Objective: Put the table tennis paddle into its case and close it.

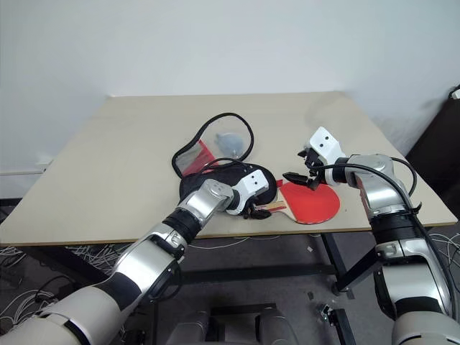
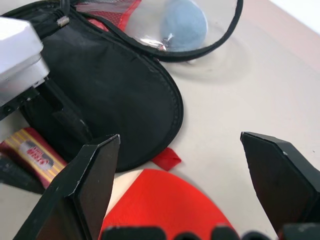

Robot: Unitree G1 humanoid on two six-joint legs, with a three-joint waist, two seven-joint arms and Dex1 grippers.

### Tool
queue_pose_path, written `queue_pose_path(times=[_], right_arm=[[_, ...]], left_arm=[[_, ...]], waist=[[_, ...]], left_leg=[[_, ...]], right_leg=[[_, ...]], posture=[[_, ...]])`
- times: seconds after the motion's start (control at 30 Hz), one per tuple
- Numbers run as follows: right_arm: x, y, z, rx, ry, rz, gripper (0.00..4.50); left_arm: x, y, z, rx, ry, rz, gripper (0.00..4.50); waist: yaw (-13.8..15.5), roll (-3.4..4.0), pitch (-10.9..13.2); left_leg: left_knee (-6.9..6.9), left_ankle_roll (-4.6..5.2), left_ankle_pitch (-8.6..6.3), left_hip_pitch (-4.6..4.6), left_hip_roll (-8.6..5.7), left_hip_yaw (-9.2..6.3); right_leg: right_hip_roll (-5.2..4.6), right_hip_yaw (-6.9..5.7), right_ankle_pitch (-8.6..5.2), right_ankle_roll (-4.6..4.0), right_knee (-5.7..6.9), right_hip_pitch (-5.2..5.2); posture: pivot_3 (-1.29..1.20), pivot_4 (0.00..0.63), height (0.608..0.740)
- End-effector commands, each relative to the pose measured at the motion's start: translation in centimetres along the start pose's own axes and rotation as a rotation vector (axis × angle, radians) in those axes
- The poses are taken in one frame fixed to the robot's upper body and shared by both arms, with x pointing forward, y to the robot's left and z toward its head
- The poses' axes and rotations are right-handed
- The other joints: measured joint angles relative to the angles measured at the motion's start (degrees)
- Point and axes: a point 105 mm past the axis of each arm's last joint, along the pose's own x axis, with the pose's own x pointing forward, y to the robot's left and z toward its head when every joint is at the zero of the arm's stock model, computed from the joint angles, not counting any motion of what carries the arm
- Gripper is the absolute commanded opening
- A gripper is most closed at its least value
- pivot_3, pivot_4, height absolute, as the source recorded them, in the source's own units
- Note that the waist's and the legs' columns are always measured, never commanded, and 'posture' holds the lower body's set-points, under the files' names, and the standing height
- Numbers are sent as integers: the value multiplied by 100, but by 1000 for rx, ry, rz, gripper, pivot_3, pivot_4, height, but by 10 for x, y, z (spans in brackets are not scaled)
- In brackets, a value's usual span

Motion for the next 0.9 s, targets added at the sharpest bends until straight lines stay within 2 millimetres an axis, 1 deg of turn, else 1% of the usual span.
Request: queue_pose_path(times=[0.03, 0.07, 0.17, 0.27, 0.43, 0.73, 0.9], right_arm=[[-5, -7, 16, -30, -58, -34, 4214], [-5, -7, 16, -30, -59, -35, 4214], [-5, -7, 17, -28, -64, -40, 4214], [-4, -7, 17, -26, -65, -42, 4214], [-5, -7, 15, -23, -64, -47, 4214], [-5, -6, 15, -18, -70, -54, 4214], [-5, -4, 14, -14, -74, -56, 4214]], left_arm=[[-10, 2, 28, -10, -111, -35, 3257], [-11, 1, 30, -12, -119, -45, 3257], [-13, -12, 36, -7, -156, -135, 3257], [-16, -20, 37, 15, -166, -184, 3257], [-17, -24, 36, 23, -160, -203, 3257], [-13, -22, 31, 29, -114, -179, 3257], [-6, -22, 24, 20, -63, -177, 3257]], waist=[[4, 1, 0], [10, 1, 0], [29, 1, 0], [52, 1, -1], [62, 1, 0], [61, 1, 0], [62, 1, 0]], left_leg=[[-7, 4, 3, -2, 0, 0], [-14, 21, 13, -5, 0, 0], [-36, 21, 13, -9, -2, -1], [-46, 20, 12, -13, -5, 1], [-44, 20, 12, -14, -7, 5], [-40, 21, 11, -13, -8, 6], [-39, 21, 11, -13, -9, 6]], right_leg=[[0, 0, 1, 2, 0, -5], [1, 0, 6, 12, -1, -12], [3, 5, -4, 22, -6, -20], [3, 13, -13, 32, -10, -24], [2, 21, -13, 33, -16, -23], [2, 24, -13, 33, -15, -22], [2, 24, -13, 33, -15, -21]], posture=[[0, 0, 740], [0, 0, 740], [0, 0, 740], [0, 0, 740], [0, 0, 740], [0, 0, 740], [0, 0, 740]])
